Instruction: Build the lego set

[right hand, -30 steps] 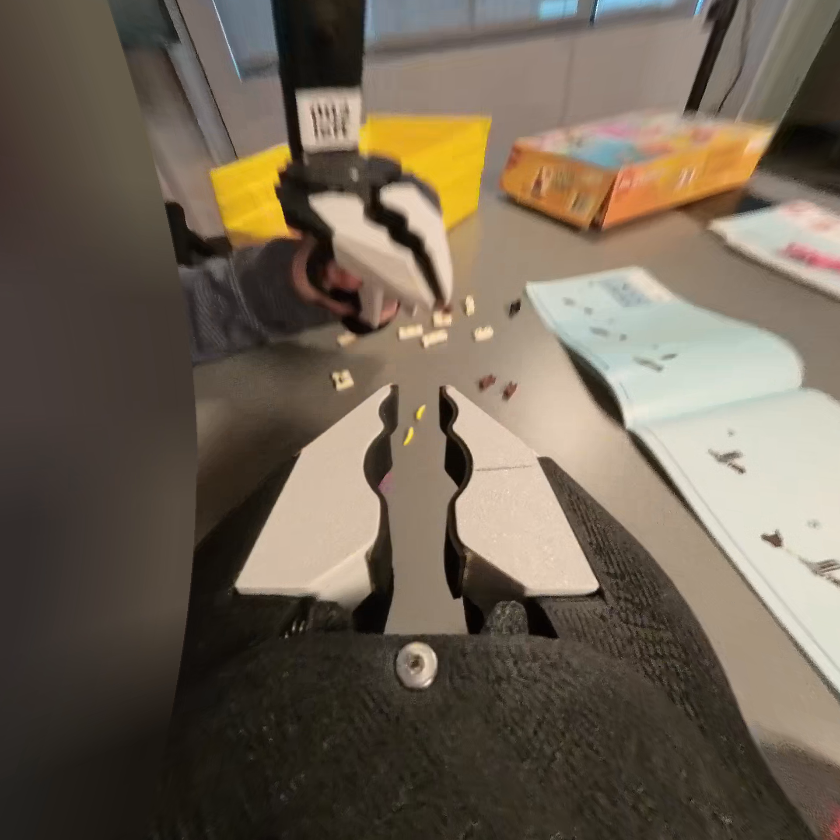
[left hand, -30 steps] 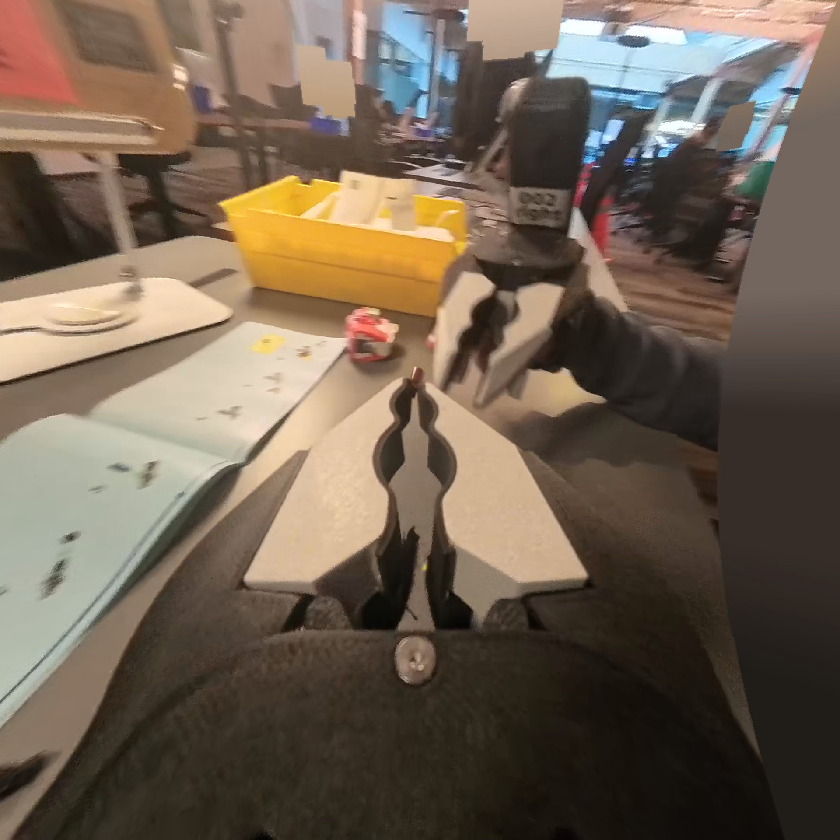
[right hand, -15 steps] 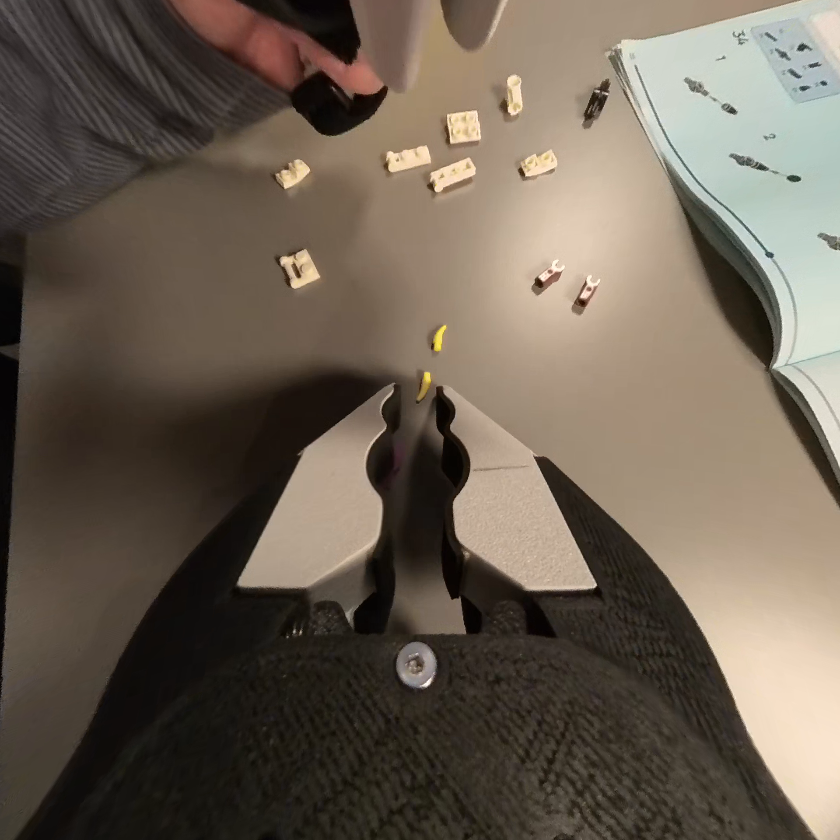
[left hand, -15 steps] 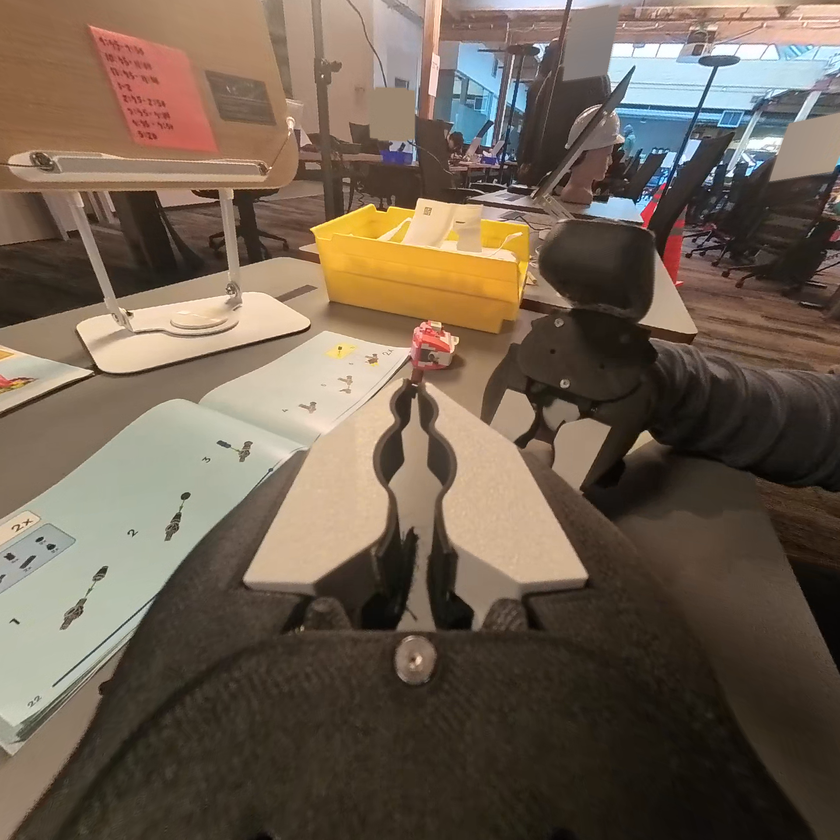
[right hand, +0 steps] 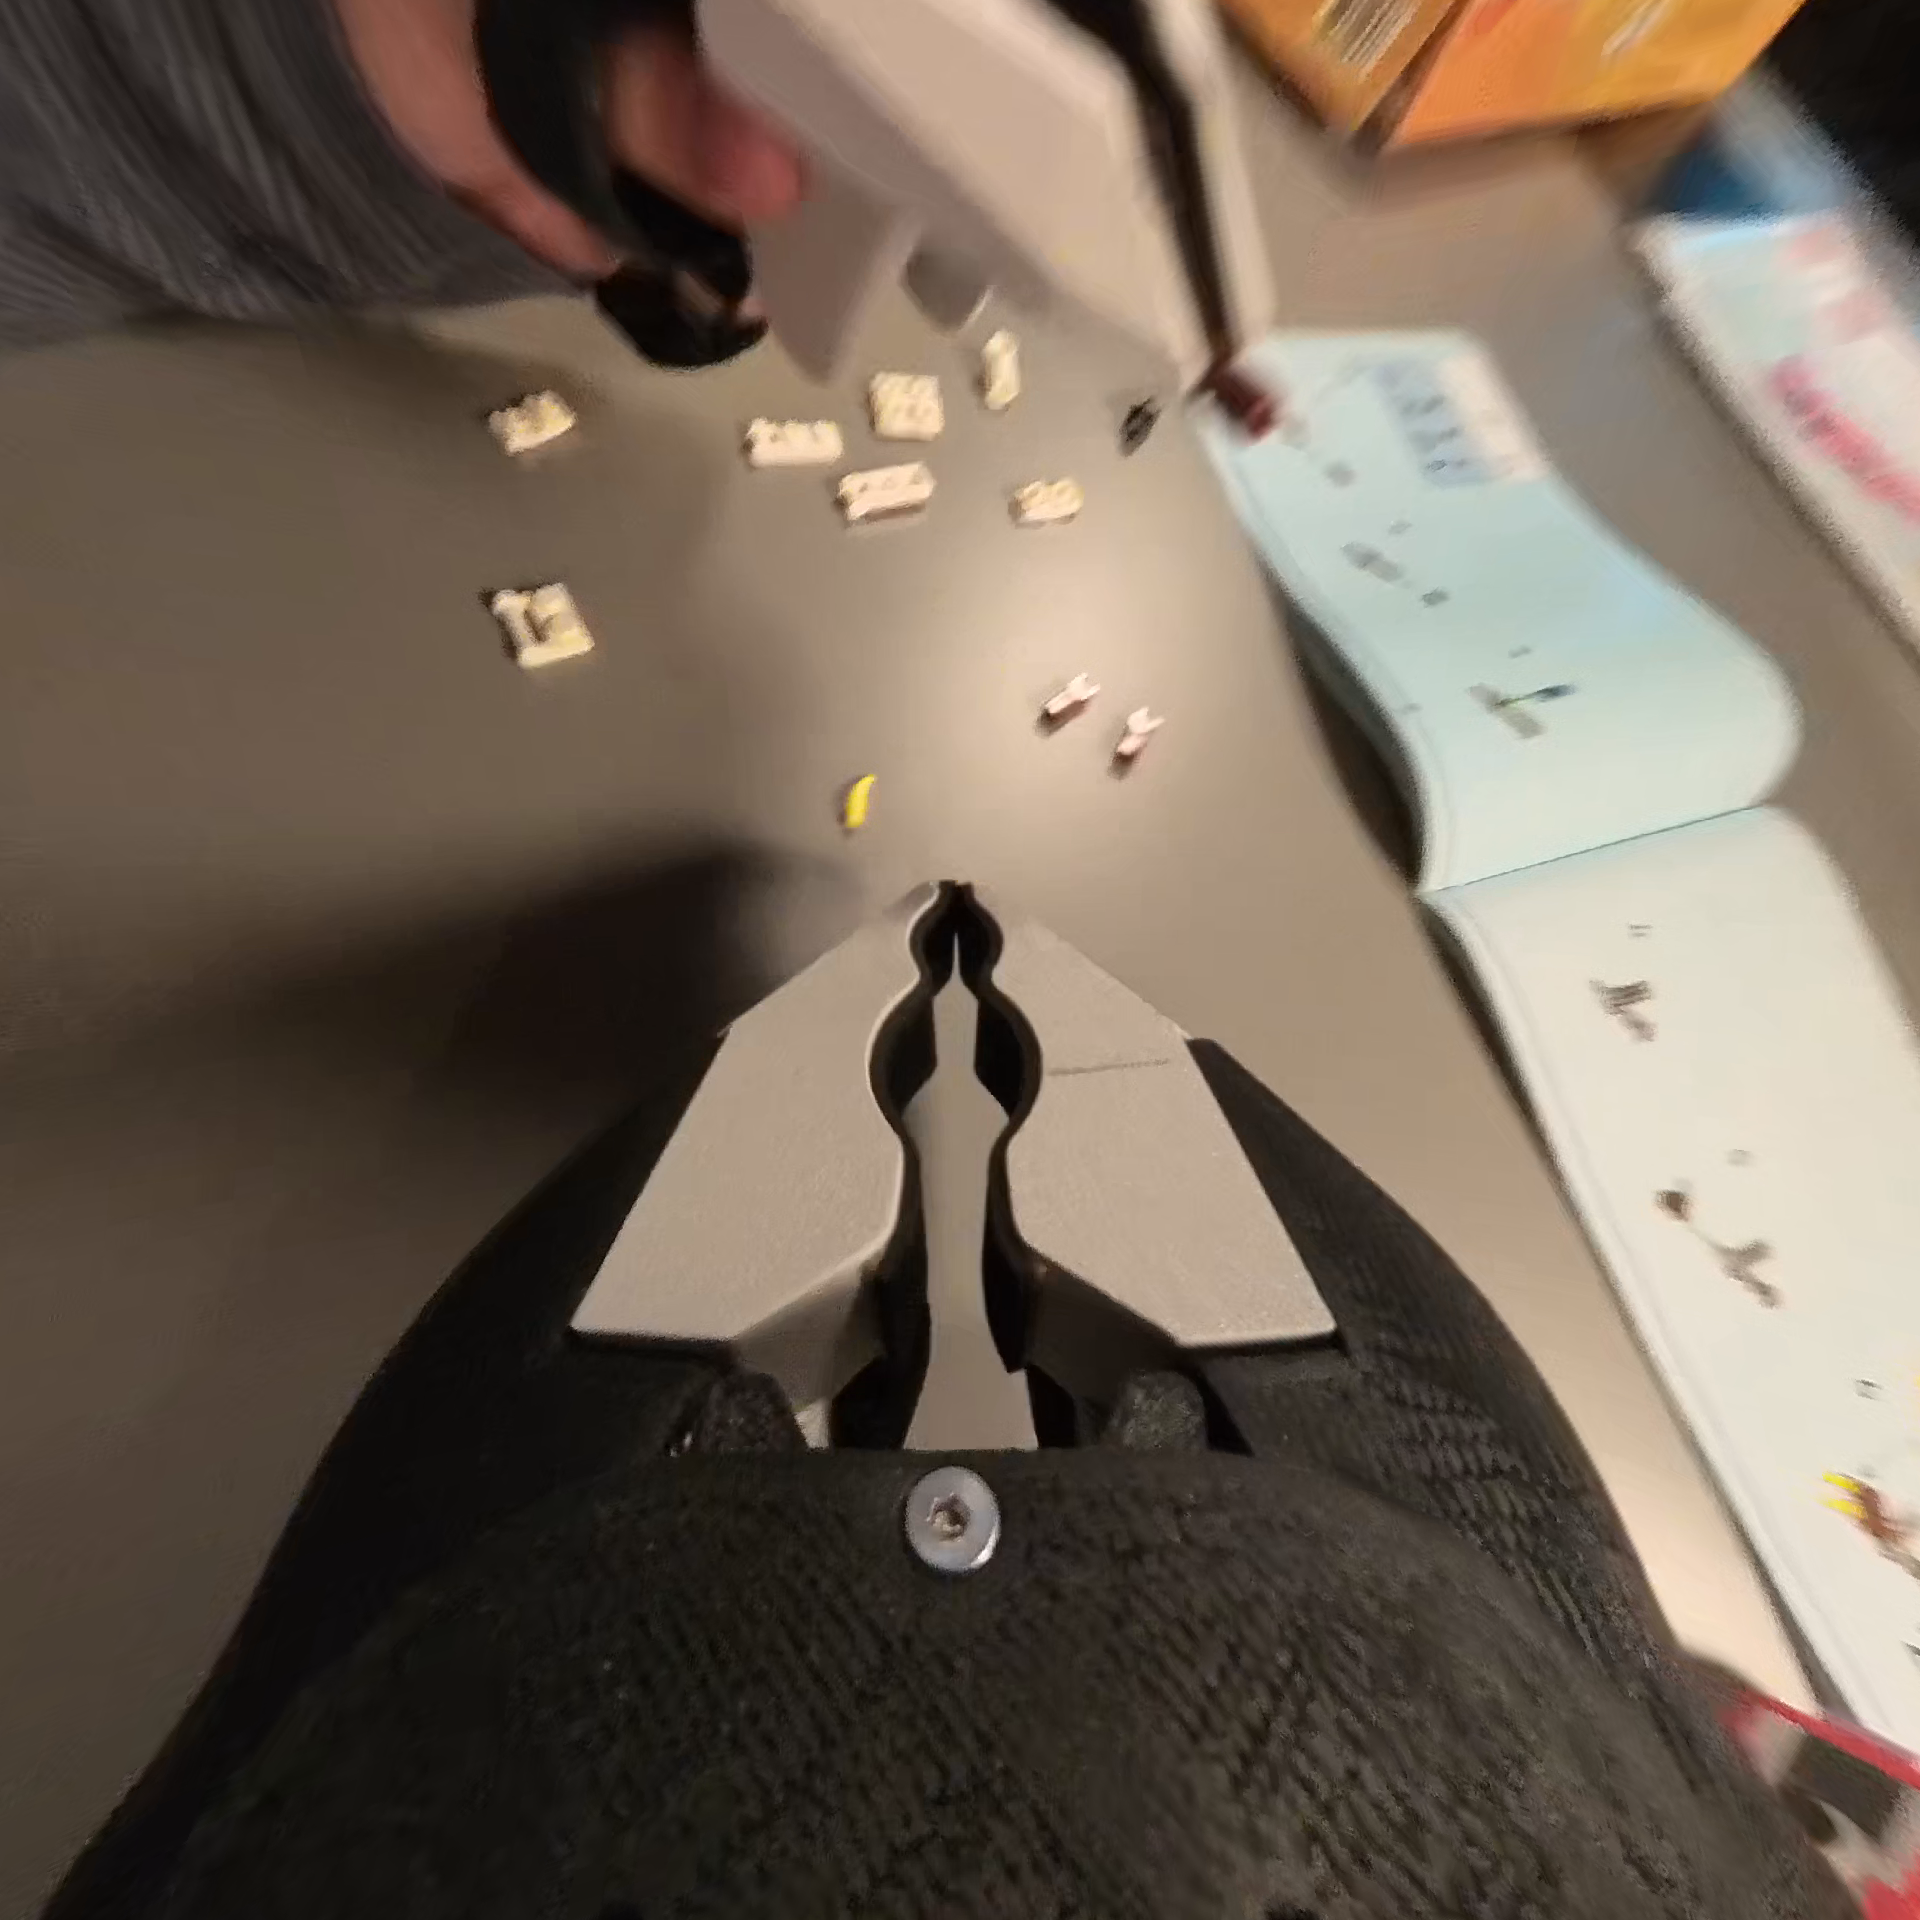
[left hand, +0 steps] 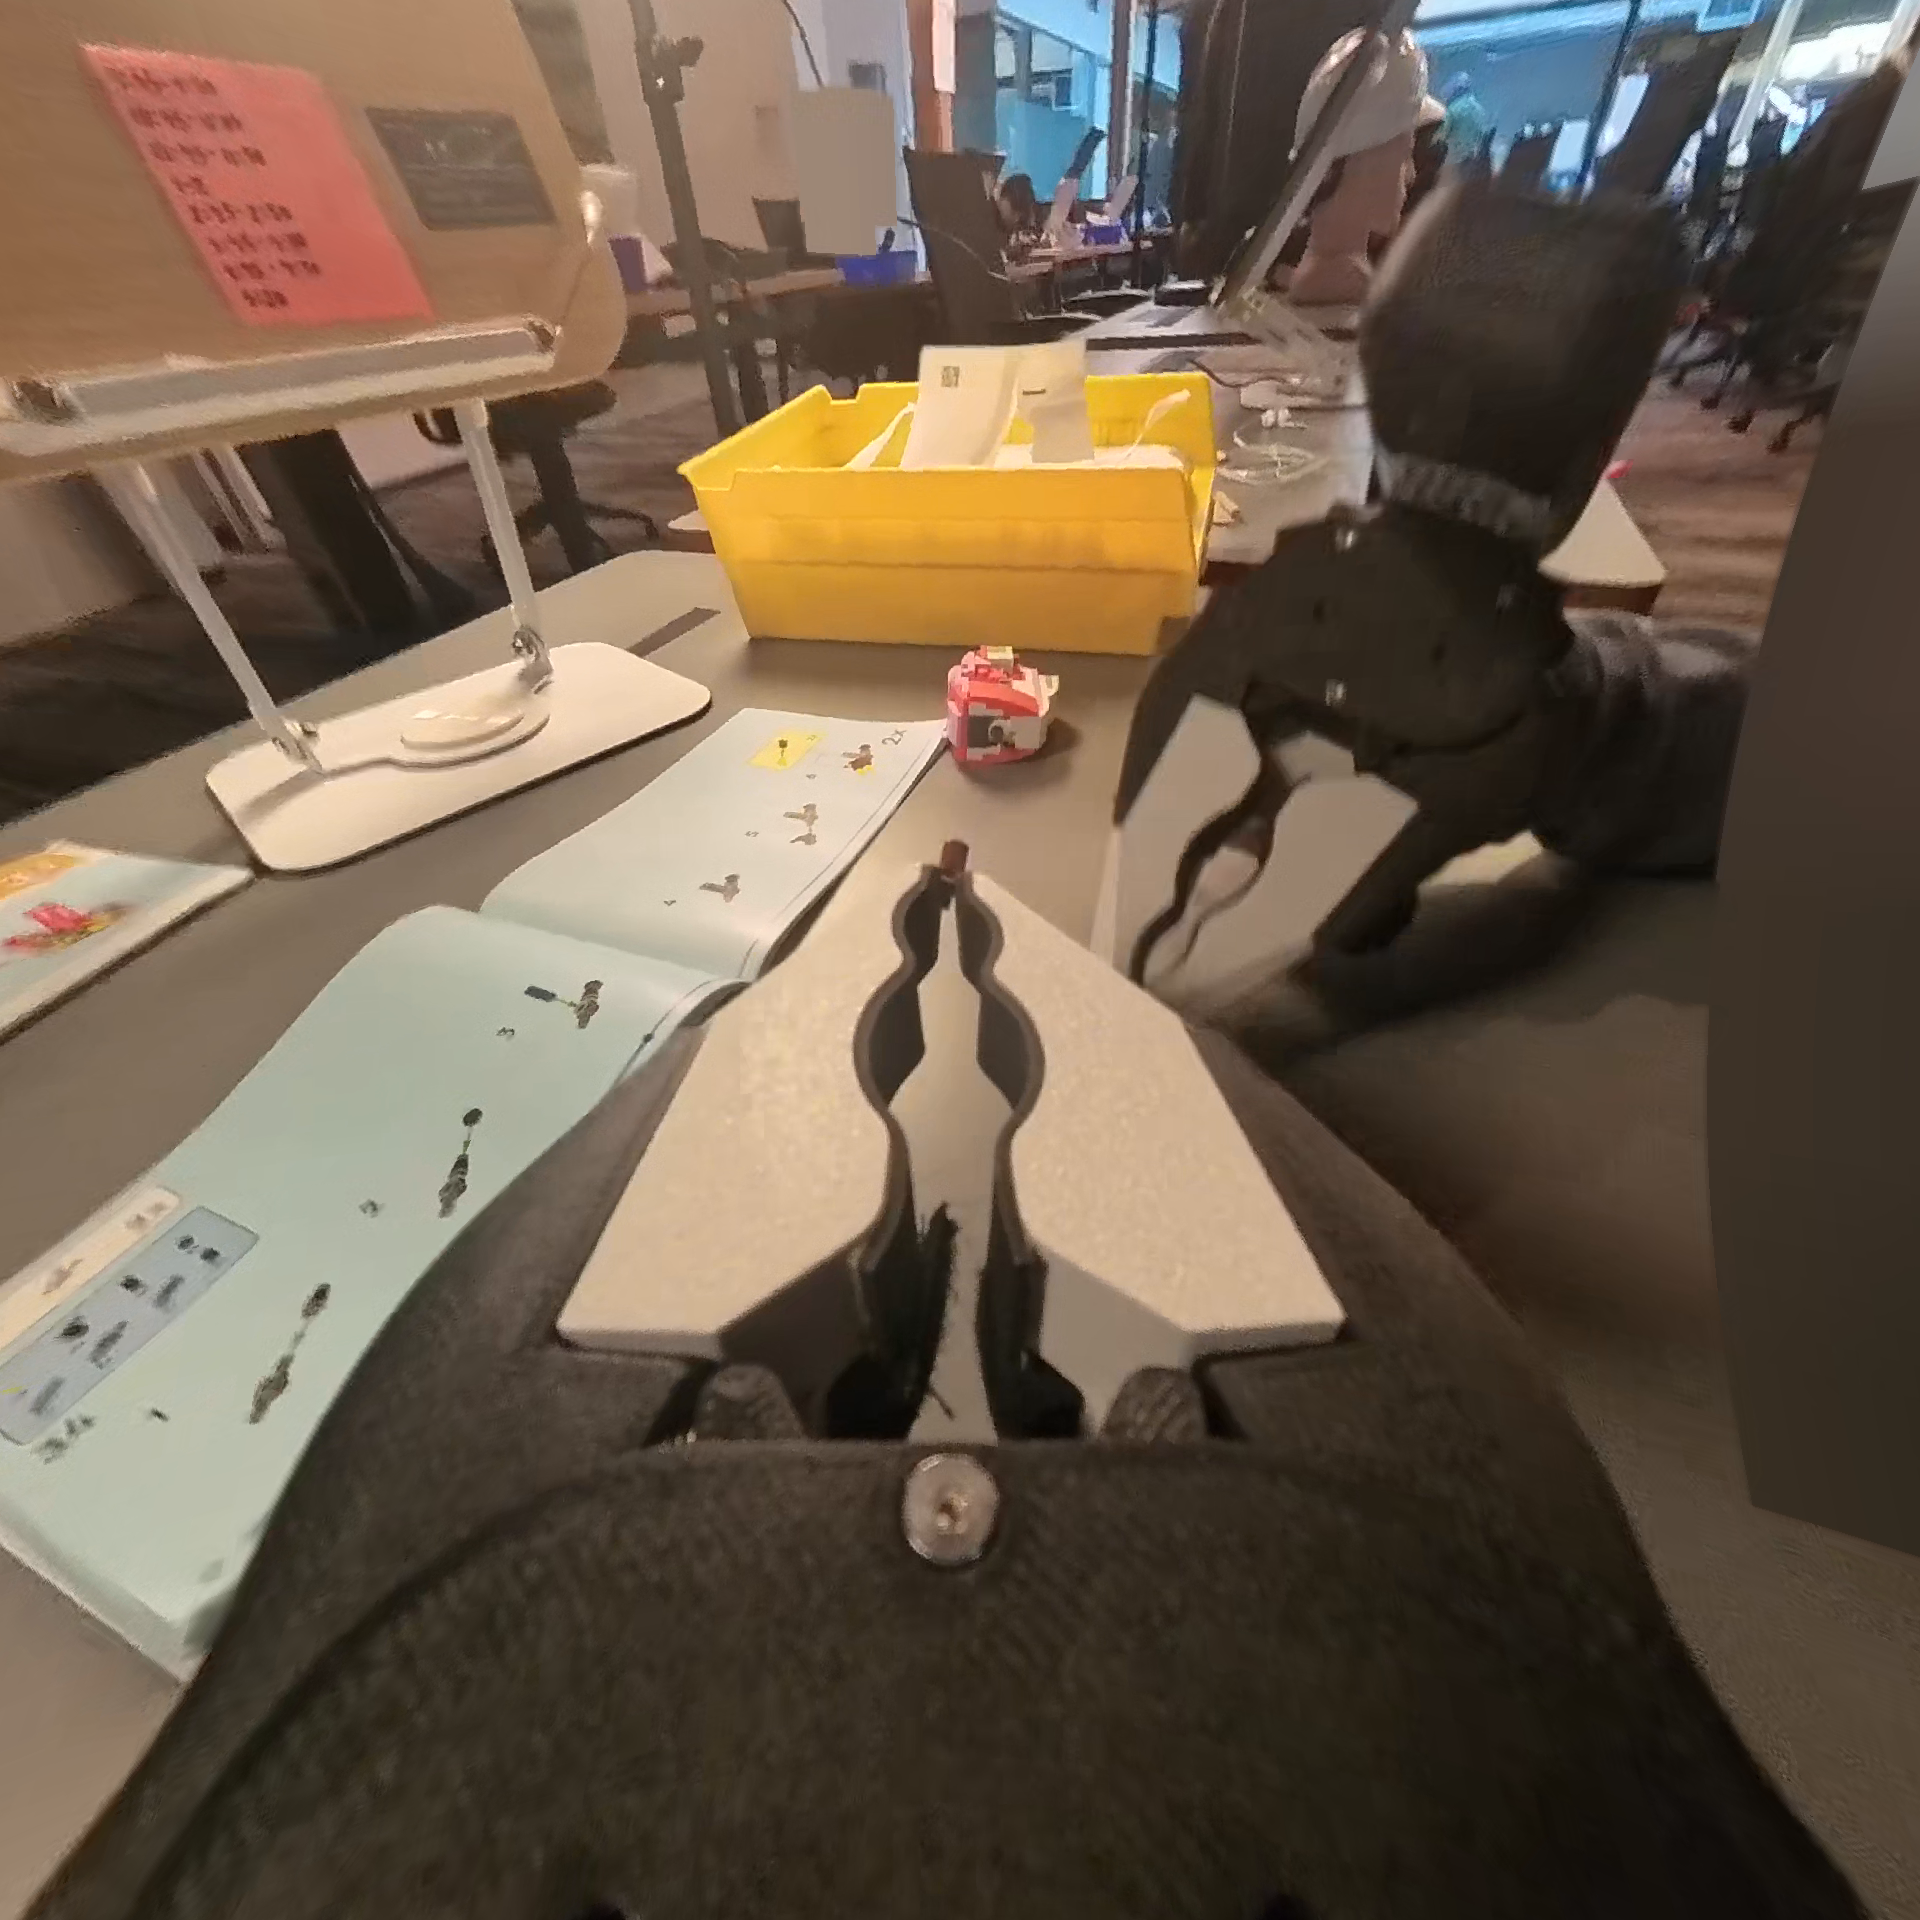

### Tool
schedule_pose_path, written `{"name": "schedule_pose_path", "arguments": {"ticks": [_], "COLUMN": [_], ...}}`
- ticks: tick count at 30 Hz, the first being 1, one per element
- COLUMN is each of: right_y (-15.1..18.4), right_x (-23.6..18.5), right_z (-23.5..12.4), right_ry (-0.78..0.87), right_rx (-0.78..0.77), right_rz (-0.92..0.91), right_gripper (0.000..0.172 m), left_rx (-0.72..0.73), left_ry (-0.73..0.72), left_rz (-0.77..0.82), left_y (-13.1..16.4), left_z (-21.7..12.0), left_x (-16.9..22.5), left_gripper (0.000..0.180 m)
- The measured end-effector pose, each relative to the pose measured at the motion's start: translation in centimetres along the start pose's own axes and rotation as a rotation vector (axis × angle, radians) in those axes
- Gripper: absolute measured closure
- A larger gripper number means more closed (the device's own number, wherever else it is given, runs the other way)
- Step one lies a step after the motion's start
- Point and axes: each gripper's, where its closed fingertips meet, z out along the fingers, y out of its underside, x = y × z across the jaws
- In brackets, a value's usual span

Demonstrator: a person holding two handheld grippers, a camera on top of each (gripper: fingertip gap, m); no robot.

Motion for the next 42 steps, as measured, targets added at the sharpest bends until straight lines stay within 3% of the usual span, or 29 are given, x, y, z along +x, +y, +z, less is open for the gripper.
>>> {"name": "schedule_pose_path", "arguments": {"ticks": [4, 7, 11, 17, 22, 25, 30, 36, 42], "right_y": [-2.7, -3.8, -1.8, 0.8, 3.3, 3.4, 4.0, 4.6, 3.7], "right_x": [2.4, 2.2, 2.3, 4.3, 1.9, 0.0, -1.7, -1.4, -3.9], "right_z": [-2.3, -3.1, -2.0, -3.6, -5.2, -4.3, -2.7, -3.2, -3.1], "right_ry": [0.190, 0.242, 0.220, 0.160, -0.083, -0.178, -0.199, -0.215, -0.348], "right_rx": [0.189, 0.254, 0.147, 0.037, -0.044, -0.064, -0.150, -0.154, -0.118], "right_rz": [-0.137, -0.239, -0.256, -0.038, 0.118, 0.123, 0.077, 0.103, 0.102], "right_gripper": [0.172, 0.172, 0.172, 0.172, 0.158, 0.157, 0.156, 0.159, 0.154], "left_rx": [-0.012, -0.017, -0.025, -0.065, -0.131, -0.144, -0.146, -0.158, -0.163], "left_ry": [-0.023, 0.008, 0.035, 0.050, 0.054, 0.059, 0.059, 0.068, 0.070], "left_rz": [0.237, 0.315, 0.268, 0.299, 0.375, 0.390, 0.389, 0.395, 0.398], "left_y": [1.1, 1.6, 2.0, 2.7, 3.8, 4.0, 4.0, 4.2, 4.2], "left_z": [-0.1, 0.1, 0.3, 0.7, 1.5, 1.6, 1.7, 1.8, 1.8], "left_x": [0.5, 1.4, 1.4, 2.0, 2.7, 2.9, 3.0, 3.2, 3.3], "left_gripper": [0.179, 0.179, 0.179, 0.179, 0.179, 0.179, 0.179, 0.178, 0.178]}}
